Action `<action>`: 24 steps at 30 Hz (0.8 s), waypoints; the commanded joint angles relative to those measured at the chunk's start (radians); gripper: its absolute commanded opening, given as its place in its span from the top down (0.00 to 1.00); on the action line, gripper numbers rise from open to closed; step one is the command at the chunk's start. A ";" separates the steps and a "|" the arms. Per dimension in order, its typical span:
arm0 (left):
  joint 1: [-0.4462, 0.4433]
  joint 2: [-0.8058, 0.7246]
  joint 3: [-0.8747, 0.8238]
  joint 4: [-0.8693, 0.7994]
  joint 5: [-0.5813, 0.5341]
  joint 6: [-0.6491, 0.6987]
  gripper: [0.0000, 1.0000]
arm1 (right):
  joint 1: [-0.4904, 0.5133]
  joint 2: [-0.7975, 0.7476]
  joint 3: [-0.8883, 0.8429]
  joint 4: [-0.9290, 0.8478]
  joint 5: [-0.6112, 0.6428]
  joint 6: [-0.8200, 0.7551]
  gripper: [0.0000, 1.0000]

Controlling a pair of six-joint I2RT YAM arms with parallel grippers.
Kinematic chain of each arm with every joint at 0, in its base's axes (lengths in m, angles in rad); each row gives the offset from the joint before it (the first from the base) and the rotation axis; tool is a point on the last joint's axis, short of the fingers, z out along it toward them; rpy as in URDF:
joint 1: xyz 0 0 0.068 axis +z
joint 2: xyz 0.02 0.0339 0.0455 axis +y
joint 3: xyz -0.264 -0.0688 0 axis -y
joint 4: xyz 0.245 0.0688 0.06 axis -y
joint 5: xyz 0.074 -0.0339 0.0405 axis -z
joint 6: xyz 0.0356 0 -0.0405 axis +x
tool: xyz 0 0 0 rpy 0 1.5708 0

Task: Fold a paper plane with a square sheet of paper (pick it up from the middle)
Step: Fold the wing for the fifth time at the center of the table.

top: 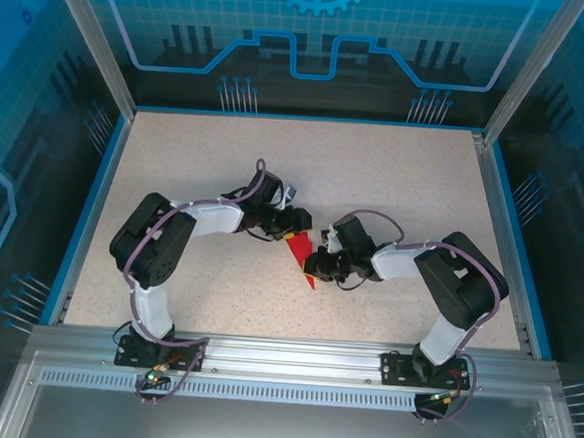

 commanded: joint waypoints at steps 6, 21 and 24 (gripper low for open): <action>-0.008 -0.113 -0.049 0.015 -0.001 -0.046 0.48 | -0.001 0.018 -0.030 -0.044 0.018 0.024 0.90; -0.029 0.081 -0.062 0.122 -0.092 -0.067 0.51 | 0.000 0.026 -0.055 -0.041 0.020 0.022 0.90; 0.002 0.090 -0.070 0.123 -0.101 -0.044 0.51 | 0.000 0.023 -0.063 -0.042 0.020 0.019 0.91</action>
